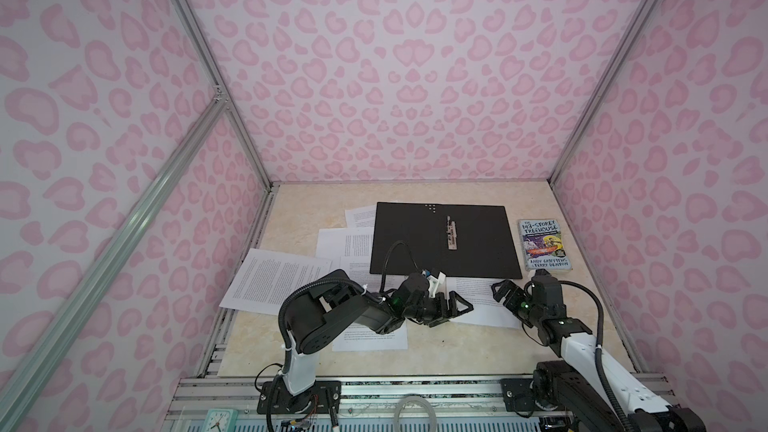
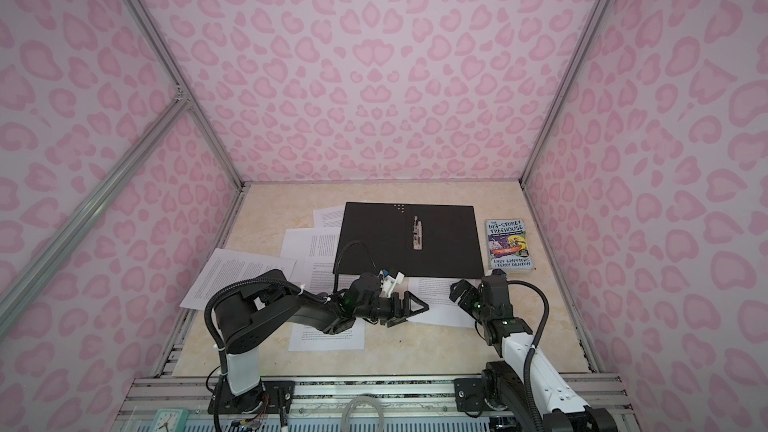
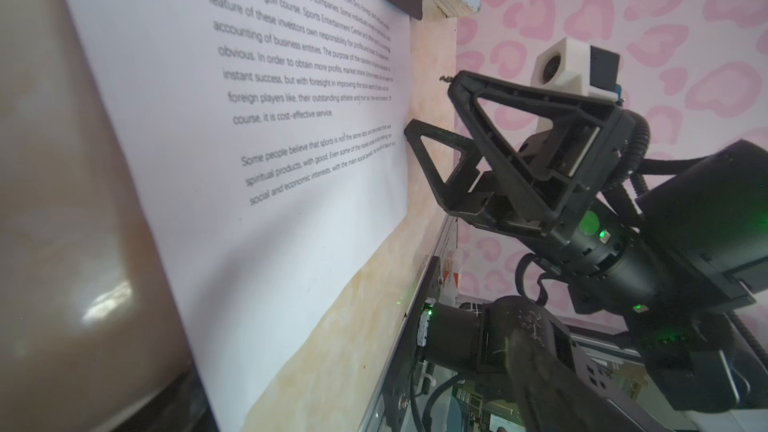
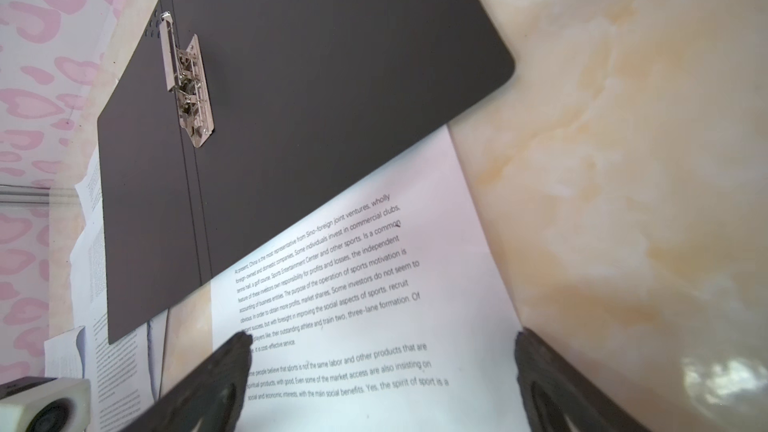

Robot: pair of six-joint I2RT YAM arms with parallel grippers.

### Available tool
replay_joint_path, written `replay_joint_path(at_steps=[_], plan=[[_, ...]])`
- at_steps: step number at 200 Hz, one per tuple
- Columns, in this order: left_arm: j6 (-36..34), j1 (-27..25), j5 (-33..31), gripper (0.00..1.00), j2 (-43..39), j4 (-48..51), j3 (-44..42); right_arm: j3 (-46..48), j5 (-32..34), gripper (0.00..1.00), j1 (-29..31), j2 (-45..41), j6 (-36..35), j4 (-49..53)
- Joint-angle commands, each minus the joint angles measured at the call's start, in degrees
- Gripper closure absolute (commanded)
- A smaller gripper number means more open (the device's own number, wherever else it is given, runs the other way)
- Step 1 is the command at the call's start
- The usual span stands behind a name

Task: Put the files into the folder

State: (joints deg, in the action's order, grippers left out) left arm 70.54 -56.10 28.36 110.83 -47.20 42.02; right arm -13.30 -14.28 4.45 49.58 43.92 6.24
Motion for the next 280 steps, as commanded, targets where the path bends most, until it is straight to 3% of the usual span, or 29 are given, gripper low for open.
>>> replay_joint_path(at_steps=[1, 65, 105, 203, 271, 280], plan=[[3.1, 0.6, -3.7, 0.07, 1.2, 3.4, -0.2, -0.1, -1.3, 0.01, 0.0, -0.3, 0.1, 0.9], [6.2, 3.0, -3.5, 0.51, 4.3, 1.0, 0.3, -1.1, -2.3, 0.01, 0.1, -1.8, -0.9, 2.0], [6.0, 4.2, -2.3, 0.58, 6.3, -0.1, 1.5, -0.9, -2.6, 0.01, -0.1, -4.1, -0.9, 2.9], [8.1, 5.7, 0.6, 0.59, 13.0, -4.7, 6.8, -2.1, -4.2, 0.01, -0.2, -3.1, -1.2, 2.9], [10.8, 5.8, 2.7, 0.96, 15.3, -8.1, 8.0, -3.5, -4.9, 0.01, -0.3, -5.1, -2.6, 4.2], [11.0, 5.8, 3.0, 0.97, 14.8, -8.4, 7.4, -4.5, -4.5, 0.01, -0.5, -6.0, -3.2, 5.9]])
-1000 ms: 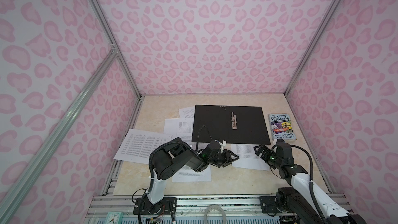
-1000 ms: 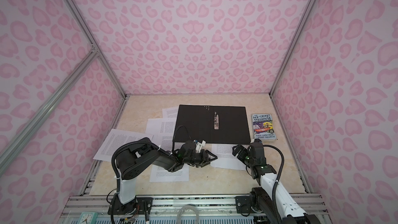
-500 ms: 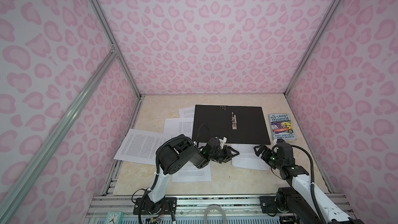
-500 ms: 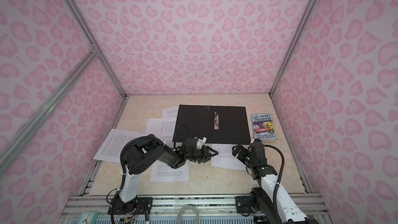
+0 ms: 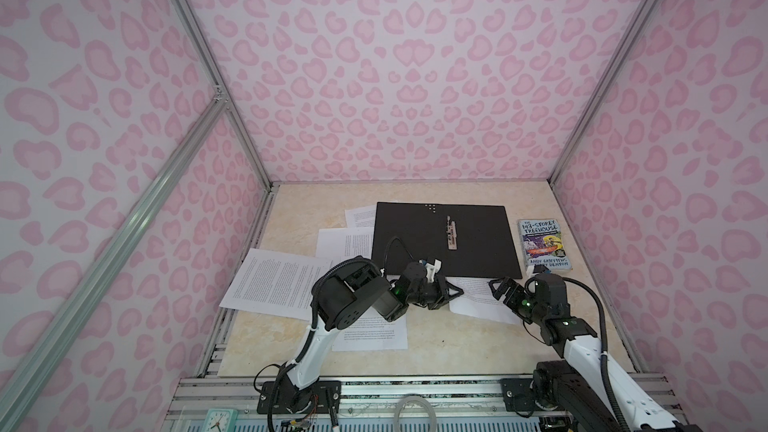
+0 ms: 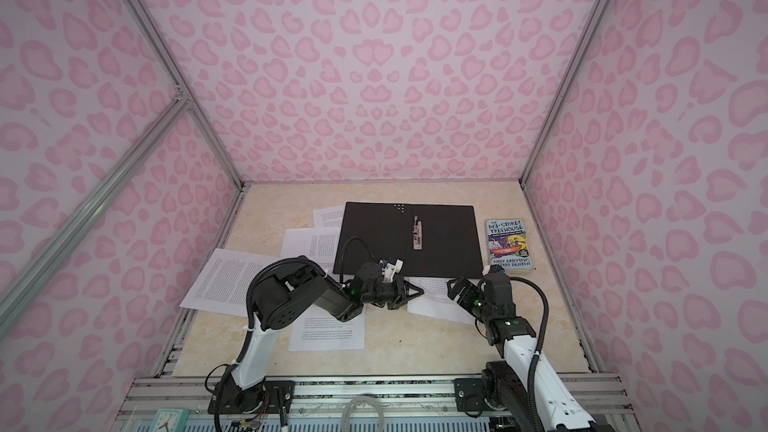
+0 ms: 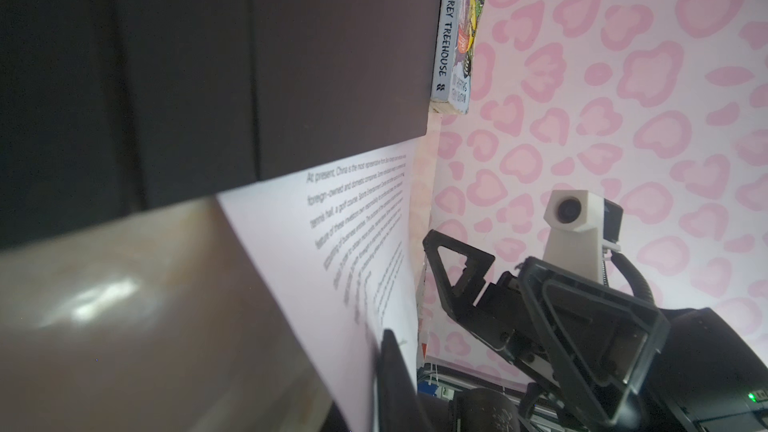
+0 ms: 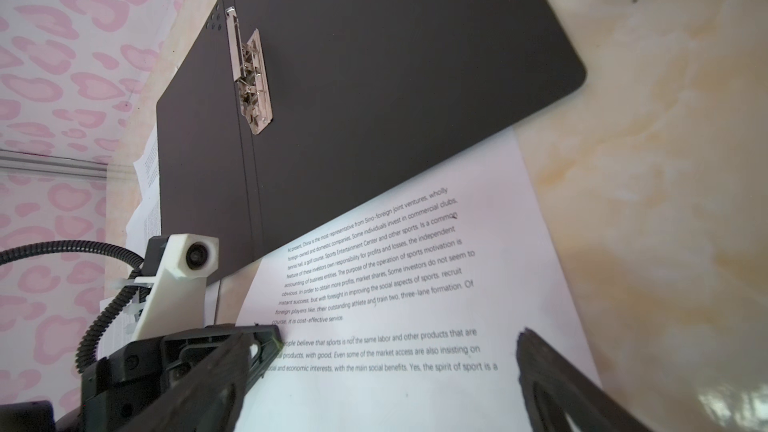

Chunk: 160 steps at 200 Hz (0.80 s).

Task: Put the files into the folder

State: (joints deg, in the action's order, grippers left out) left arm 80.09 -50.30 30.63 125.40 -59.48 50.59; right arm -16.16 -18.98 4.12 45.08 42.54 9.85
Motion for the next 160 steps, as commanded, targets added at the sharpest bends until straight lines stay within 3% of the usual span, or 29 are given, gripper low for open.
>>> replay_joint_path(at_steps=[1, 92, 160], plan=[[1.4, 0.0, 0.8, 0.97, 0.1, 3.8, -1.2, -1.7, 0.3, 0.01, -0.2, -1.6, -1.9, 2.4], [2.6, -2.9, 4.0, 0.97, -12.1, 2.2, -5.2, -14.9, 2.7, 0.01, -2.1, -5.4, -6.4, 14.6], [-0.1, -5.1, 4.0, 0.97, -26.1, 8.7, -5.0, -23.1, 1.9, 0.01, -5.3, -3.0, -9.2, 18.9]])
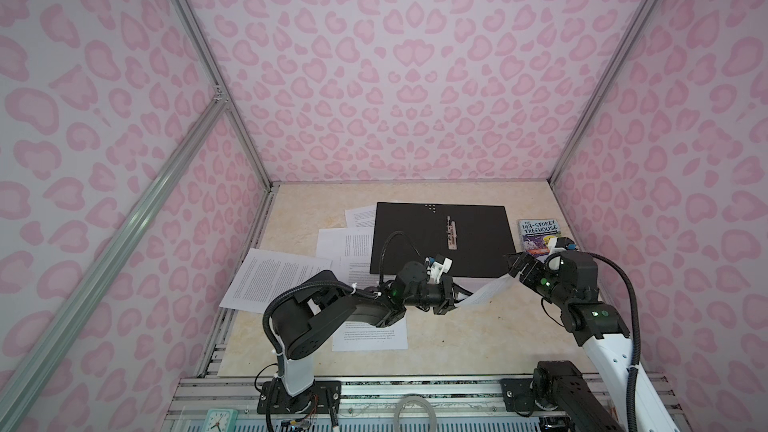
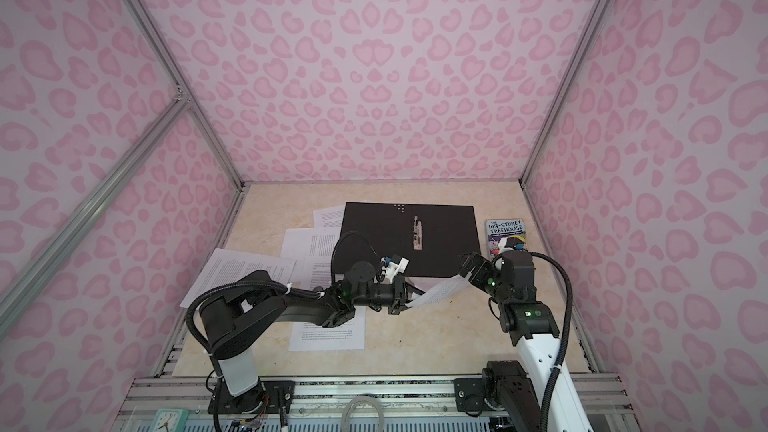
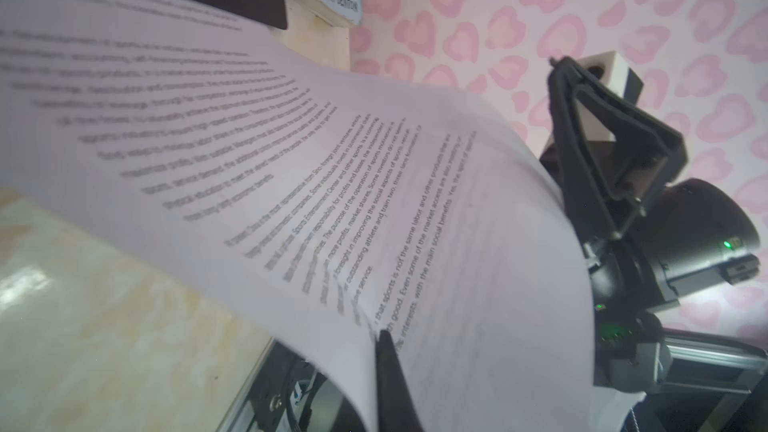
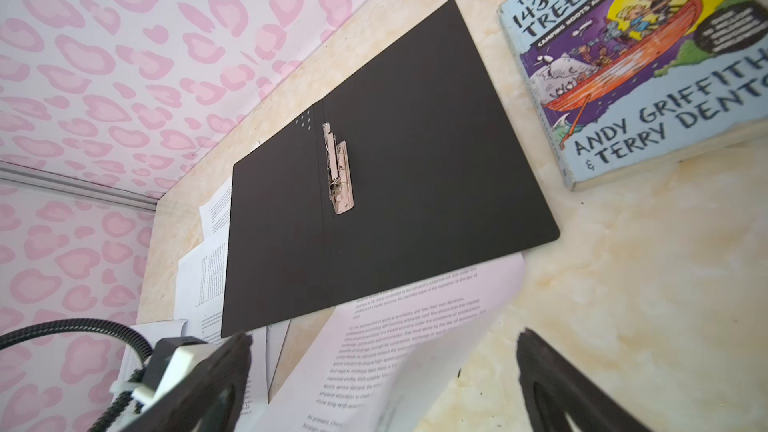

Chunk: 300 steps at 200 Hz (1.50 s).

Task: Put the files into the folder

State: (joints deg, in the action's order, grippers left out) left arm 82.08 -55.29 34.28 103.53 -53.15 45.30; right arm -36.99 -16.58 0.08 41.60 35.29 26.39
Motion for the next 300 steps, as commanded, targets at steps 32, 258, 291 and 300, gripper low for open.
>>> replay_joint_path(at_steps=[32, 258, 291, 300], plan=[[-4.0, -0.4, 0.8, 0.97, -10.4, 7.1, 1.3, -5.9, -1.1, 0.01, -3.5, 0.6, -3.0, 4.3], [-26.8, 24.5, 4.6, 0.97, 8.2, 22.9, 9.2, 10.1, -9.3, 0.01, 4.0, 11.8, 2.7, -26.6], [-26.6, 25.7, 4.9, 0.97, 12.6, 23.4, 10.2, 6.8, -9.3, 0.01, 7.4, 23.6, 1.2, -32.1], [-26.0, 25.9, 5.1, 0.97, 13.8, 23.3, 10.4, 6.1, -8.6, 0.01, 7.9, 25.9, 1.0, -33.0]])
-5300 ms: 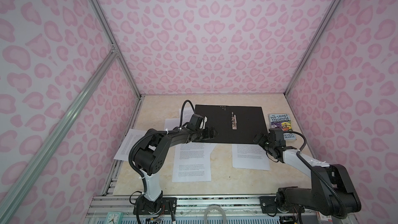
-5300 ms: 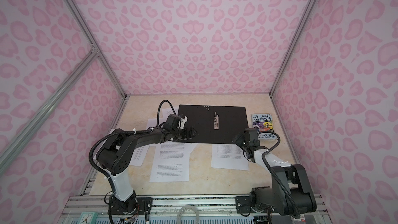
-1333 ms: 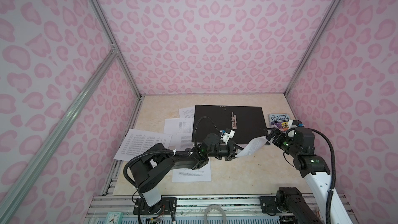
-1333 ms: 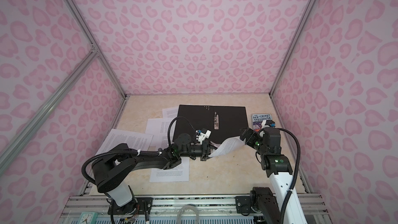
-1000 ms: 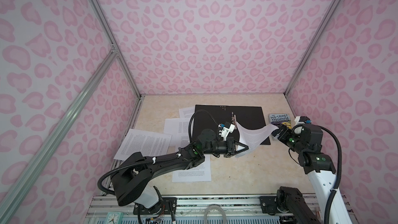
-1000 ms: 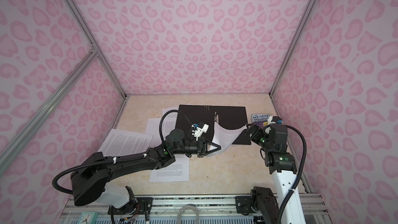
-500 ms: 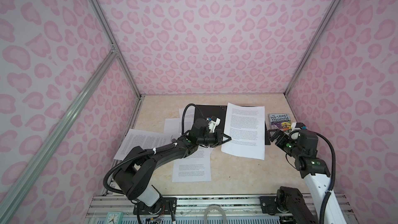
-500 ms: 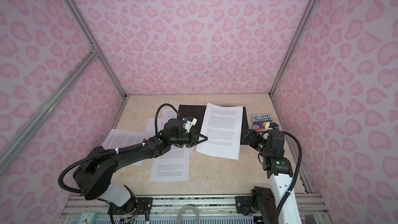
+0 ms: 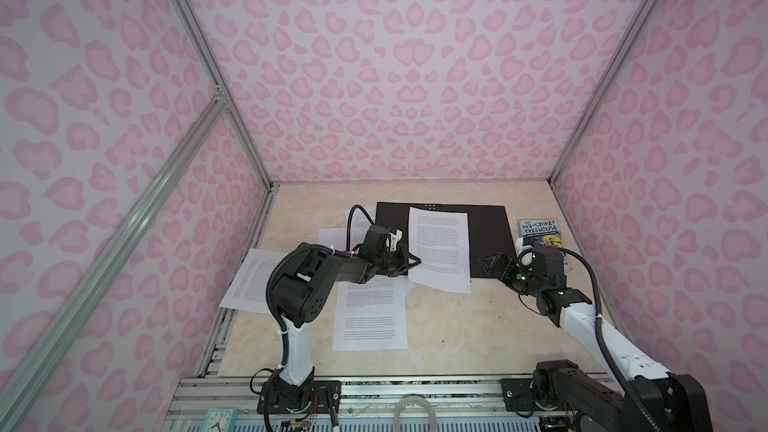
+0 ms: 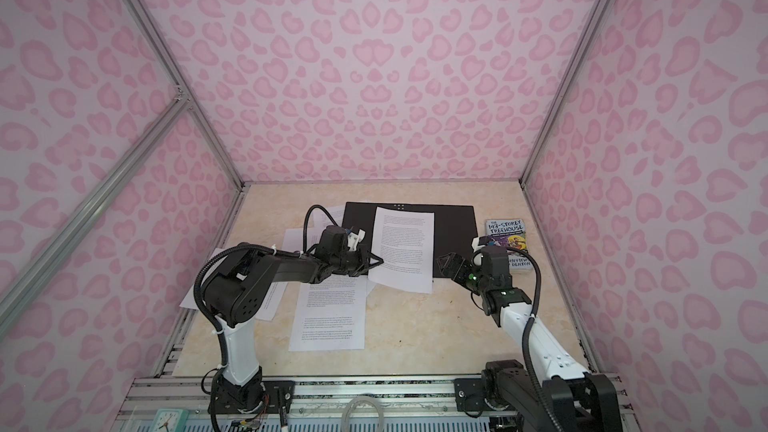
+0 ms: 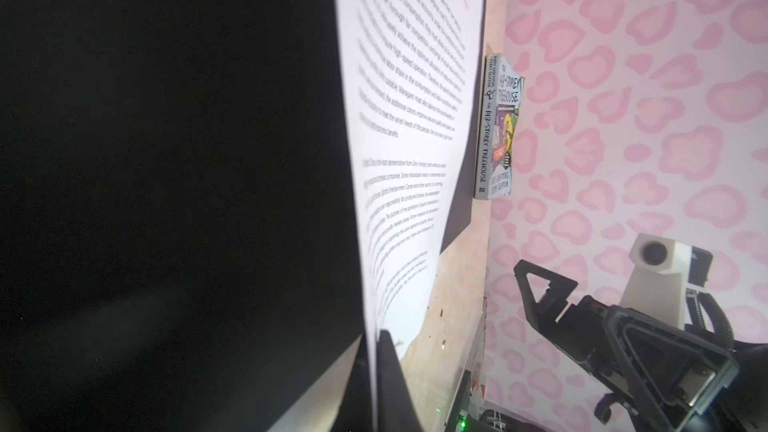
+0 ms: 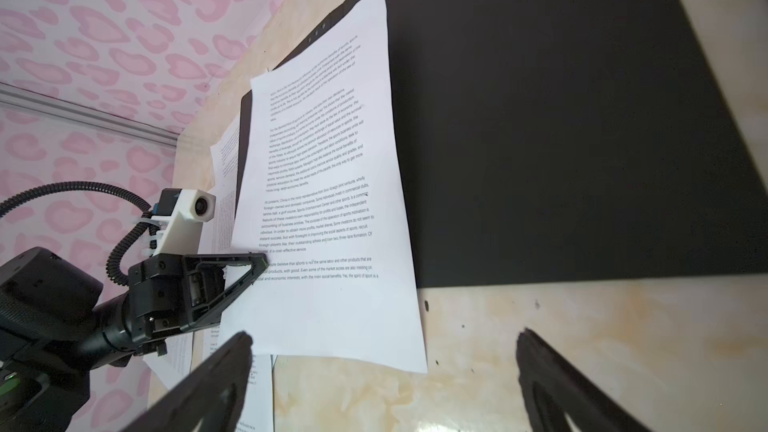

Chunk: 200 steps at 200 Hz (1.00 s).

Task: Put the files into the folder

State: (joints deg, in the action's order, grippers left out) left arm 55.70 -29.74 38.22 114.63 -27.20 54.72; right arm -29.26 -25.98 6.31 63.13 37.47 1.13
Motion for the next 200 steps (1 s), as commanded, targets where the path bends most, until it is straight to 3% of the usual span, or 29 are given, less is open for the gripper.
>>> replay_joint_path(at_steps=[1, 70, 103, 137, 200], plan=[[0.5, 0.4, 1.2, 0.97, 2.8, -2.8, 1.0, -1.8, 0.9, 0.01, 1.7, 4.6, -1.2, -7.9], [1.3, 0.7, 1.0, 0.97, 5.2, -2.0, 1.3, -11.0, -0.1, 0.04, 2.9, 24.0, -4.9, -10.1], [1.6, 0.8, 0.6, 0.97, 5.7, -1.2, 1.4, -13.9, -4.0, 0.15, 4.7, 32.1, -5.1, -12.8], [1.6, 0.8, 0.3, 0.97, 6.0, -0.9, 1.4, -12.9, -4.8, 0.24, 5.4, 34.2, -2.9, -16.6], [2.1, 0.8, 0.1, 0.97, 6.7, -0.7, 1.7, -5.5, -7.6, 0.31, 5.4, 34.4, 0.8, -24.6]])
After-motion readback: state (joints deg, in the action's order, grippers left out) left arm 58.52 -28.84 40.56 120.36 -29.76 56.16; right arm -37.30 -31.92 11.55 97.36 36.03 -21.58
